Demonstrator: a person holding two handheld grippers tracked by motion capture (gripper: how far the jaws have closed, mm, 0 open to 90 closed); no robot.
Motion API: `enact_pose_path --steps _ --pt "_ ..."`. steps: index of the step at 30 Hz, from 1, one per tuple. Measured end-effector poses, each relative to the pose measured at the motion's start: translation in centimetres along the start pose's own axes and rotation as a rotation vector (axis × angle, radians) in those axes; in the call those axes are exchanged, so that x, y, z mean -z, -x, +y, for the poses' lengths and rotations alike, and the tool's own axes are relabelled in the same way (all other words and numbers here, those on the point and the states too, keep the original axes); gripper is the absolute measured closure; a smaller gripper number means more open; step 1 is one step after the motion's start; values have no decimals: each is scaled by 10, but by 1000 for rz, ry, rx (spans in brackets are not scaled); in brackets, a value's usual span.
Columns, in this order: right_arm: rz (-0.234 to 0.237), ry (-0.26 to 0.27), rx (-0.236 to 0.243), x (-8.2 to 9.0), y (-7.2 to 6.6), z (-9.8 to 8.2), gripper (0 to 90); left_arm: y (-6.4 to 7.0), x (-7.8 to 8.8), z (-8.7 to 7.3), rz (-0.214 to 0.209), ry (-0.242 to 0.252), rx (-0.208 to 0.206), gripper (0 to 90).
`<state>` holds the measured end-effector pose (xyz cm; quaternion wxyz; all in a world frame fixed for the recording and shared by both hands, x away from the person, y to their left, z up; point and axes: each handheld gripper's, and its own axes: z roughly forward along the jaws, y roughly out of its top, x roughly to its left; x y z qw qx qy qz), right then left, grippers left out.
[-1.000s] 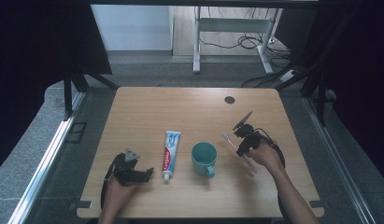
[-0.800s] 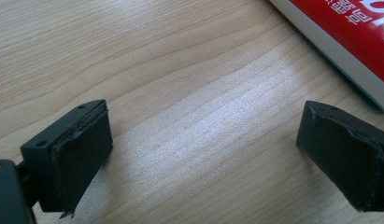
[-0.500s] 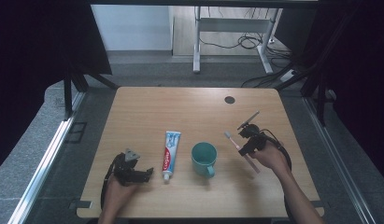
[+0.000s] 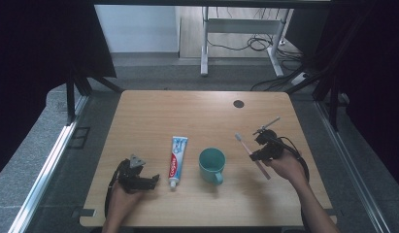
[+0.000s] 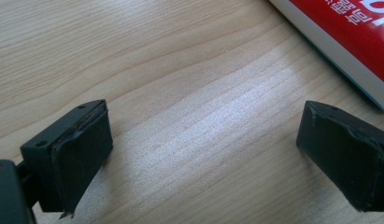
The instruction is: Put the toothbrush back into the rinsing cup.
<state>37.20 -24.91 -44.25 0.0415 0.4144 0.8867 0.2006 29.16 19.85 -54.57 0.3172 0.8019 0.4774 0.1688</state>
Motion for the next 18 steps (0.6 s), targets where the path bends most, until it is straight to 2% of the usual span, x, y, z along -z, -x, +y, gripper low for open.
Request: enact_pose_path --steps 1,3,5,7,10,13,15,18 --pt "4 22 2 3 -1 -2 787 0 0 0 0 0 0 33" --pt "6 29 4 4 -1 -3 787 0 0 0 0 0 0 33" --pt "12 68 8 9 -2 -5 787 0 0 0 0 0 0 33" --pt "15 79 8 10 -2 -6 787 0 0 0 0 0 0 33" --pt "26 129 19 15 -4 -10 787 0 0 0 0 0 0 33" --pt "31 151 24 17 -5 -12 787 0 0 0 0 0 0 33" --pt "35 189 29 20 -6 -15 787 0 0 0 0 0 -1 33" --pt "36 209 28 21 -7 -17 787 0 0 0 0 0 0 33"
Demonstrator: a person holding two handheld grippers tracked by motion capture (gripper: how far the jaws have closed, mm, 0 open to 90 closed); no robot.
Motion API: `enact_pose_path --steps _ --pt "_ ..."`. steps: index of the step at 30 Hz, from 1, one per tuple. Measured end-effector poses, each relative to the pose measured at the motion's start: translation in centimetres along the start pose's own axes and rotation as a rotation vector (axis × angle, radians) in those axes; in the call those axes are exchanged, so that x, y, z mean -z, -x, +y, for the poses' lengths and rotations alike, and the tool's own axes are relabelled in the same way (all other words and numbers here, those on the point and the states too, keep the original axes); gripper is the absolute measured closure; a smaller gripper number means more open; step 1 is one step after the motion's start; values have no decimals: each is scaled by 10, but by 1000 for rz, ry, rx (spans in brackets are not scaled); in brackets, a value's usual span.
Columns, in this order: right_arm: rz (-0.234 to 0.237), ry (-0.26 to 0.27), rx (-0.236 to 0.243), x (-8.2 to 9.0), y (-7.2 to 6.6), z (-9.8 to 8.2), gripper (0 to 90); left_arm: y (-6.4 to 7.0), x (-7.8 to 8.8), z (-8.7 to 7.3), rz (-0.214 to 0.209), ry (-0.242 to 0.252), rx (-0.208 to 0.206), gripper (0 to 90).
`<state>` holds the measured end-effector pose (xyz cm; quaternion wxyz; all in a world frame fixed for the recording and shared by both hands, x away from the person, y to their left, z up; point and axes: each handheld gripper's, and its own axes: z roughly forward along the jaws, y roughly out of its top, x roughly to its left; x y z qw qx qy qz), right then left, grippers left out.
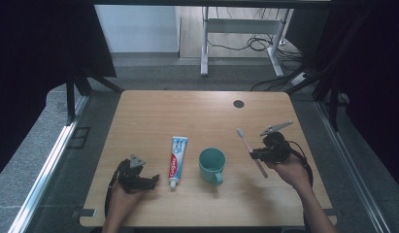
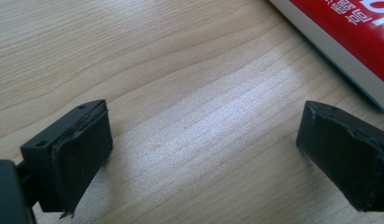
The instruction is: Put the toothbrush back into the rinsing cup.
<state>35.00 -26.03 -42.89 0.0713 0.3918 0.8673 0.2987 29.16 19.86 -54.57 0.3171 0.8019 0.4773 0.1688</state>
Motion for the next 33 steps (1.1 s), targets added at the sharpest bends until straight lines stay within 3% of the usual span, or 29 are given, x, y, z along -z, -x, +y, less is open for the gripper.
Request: enact_pose_path --steps 33 --pt "97 280 40 11 -18 -11 787 0 0 0 0 3 1 34"
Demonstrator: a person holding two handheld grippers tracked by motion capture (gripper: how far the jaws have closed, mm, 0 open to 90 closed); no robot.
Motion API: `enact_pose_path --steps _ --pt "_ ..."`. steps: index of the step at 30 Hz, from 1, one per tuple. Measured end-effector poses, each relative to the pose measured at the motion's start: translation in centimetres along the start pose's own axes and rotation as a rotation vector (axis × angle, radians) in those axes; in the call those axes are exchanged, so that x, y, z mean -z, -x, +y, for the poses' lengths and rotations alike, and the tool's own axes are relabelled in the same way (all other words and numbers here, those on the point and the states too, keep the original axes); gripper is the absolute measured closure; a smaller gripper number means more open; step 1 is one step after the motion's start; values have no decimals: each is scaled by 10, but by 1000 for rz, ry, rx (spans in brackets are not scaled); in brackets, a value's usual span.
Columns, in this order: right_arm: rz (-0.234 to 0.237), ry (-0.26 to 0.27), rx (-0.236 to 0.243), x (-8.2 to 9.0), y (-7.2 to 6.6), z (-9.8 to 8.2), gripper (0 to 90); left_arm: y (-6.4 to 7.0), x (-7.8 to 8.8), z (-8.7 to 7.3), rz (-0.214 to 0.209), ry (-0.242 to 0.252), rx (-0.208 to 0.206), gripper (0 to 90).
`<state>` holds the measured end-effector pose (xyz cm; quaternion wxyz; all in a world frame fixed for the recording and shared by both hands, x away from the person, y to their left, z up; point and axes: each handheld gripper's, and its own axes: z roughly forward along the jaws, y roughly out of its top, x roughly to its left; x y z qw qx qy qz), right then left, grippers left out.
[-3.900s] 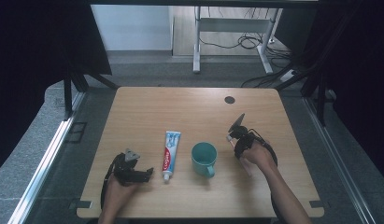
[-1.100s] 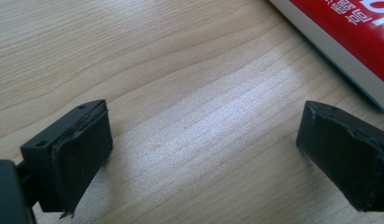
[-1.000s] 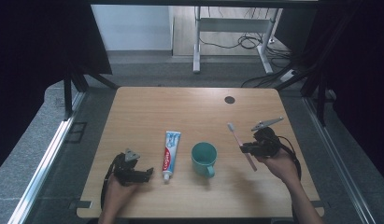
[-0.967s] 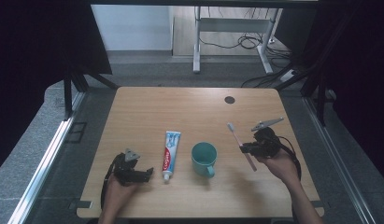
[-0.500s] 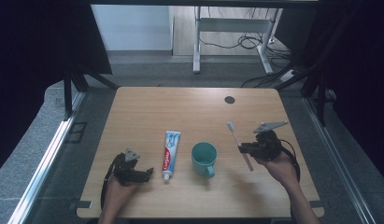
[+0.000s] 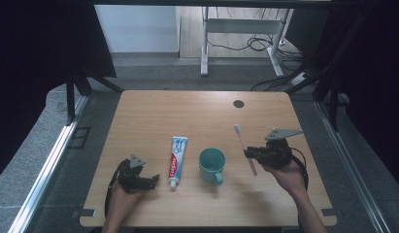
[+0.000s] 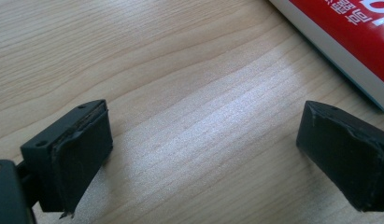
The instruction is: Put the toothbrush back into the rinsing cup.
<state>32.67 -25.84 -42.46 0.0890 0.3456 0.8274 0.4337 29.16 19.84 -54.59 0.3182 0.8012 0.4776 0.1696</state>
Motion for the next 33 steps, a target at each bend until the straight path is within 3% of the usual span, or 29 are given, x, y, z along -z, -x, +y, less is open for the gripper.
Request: enact_pose_path --steps 14,33 --pt "41 93 37 -3 -11 8 787 0 0 0 0 3 0 33" --pt "76 81 96 -20 -34 42 787 0 0 0 -1 -2 0 33"
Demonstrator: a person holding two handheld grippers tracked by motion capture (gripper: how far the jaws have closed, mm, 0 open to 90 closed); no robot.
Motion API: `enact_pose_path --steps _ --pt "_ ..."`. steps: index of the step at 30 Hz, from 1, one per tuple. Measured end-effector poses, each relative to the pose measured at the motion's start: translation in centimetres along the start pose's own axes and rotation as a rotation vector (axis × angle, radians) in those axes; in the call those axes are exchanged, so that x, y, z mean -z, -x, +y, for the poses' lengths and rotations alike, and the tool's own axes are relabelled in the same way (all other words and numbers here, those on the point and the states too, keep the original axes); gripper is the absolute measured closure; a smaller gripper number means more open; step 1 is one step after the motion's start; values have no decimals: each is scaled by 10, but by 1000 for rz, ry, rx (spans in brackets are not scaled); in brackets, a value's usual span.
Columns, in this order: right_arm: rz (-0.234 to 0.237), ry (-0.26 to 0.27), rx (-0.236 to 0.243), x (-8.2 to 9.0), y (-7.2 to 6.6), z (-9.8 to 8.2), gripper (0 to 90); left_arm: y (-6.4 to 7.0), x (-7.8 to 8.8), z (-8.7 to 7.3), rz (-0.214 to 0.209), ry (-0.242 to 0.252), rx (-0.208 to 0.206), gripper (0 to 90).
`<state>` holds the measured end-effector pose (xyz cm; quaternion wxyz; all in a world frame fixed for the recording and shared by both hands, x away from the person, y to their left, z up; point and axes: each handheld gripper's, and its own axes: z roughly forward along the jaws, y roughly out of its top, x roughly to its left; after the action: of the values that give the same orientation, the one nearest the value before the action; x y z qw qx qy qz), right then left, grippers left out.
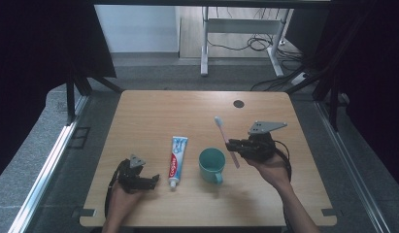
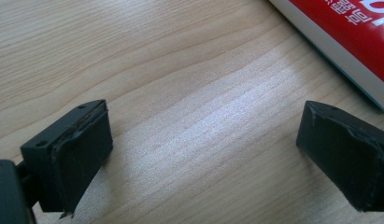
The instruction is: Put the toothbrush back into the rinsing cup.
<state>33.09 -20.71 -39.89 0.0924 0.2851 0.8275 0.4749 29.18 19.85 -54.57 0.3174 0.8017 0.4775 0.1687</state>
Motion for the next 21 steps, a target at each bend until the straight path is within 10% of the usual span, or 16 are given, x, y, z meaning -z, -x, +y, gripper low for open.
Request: enact_pose_path --steps 21 --pt "18 -7 28 -17 -9 19 787 0 0 0 0 0 0 33"
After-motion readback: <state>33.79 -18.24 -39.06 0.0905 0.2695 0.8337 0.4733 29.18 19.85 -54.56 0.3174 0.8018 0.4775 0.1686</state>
